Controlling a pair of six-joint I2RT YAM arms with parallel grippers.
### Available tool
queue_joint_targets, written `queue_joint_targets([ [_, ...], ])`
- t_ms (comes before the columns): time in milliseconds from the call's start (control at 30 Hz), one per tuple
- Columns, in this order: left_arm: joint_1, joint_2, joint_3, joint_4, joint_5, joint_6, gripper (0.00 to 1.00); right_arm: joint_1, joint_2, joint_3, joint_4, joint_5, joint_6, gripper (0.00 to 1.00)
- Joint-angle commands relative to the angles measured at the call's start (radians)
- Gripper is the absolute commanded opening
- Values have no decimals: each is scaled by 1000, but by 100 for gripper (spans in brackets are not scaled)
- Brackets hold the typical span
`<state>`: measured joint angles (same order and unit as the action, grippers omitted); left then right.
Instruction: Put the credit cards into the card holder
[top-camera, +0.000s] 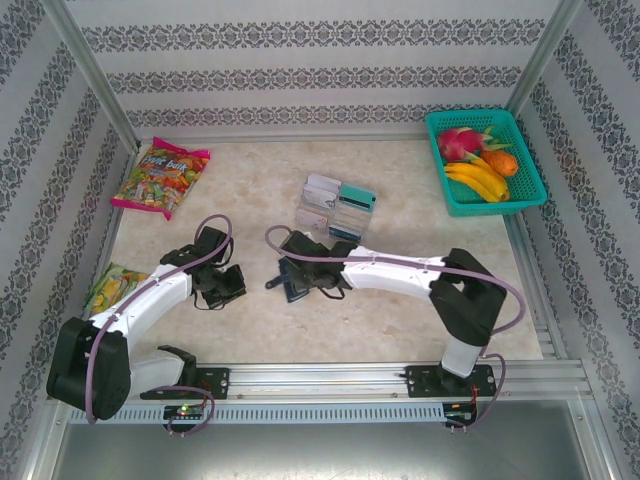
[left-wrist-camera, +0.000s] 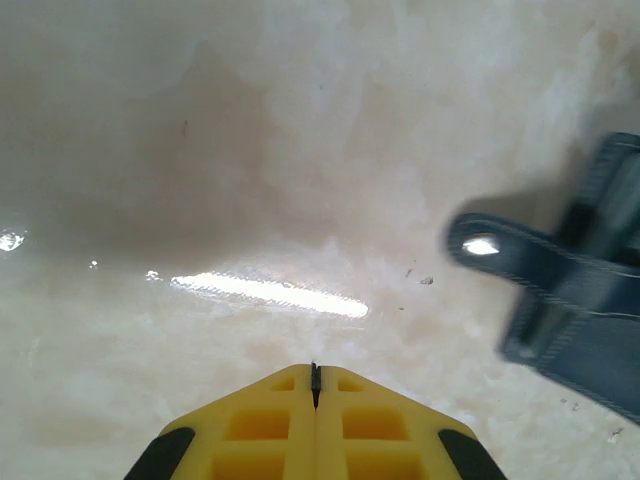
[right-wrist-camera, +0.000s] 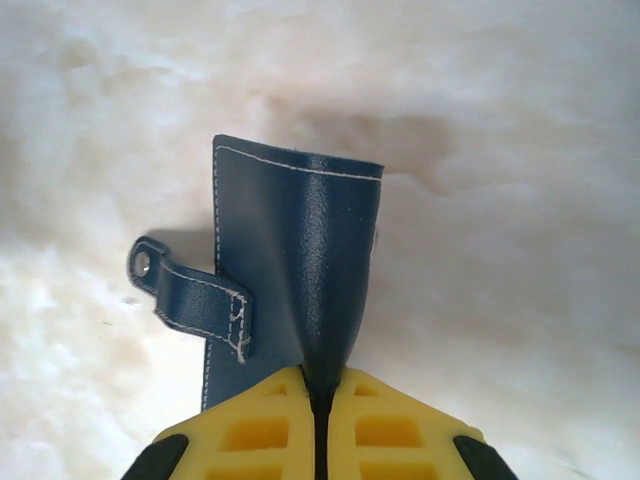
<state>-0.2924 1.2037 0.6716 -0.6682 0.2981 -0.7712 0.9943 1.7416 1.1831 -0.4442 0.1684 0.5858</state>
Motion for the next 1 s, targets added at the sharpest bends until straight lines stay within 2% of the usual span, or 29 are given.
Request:
queue_joint_targets([
  [0,10,15,21,11,-2,10,0,-7,-78,12,-220,202,-96,0],
  [200,9,25,23,32,9,14,0,10,-102,81,-461,452,-160,0],
  [400,10,35,24,47,20,14,0,64,-29,122,-539,551,-185,0],
  [700,10,30,29,30,10,22,0,177,234,250,-523,514,-159,0],
  [900,16,31,28,28,4,27,0,236,292,320,-477,442,-145,0],
  [967,18,34,26,30,4,26,0,241,290,324,-449,398,-129,6],
])
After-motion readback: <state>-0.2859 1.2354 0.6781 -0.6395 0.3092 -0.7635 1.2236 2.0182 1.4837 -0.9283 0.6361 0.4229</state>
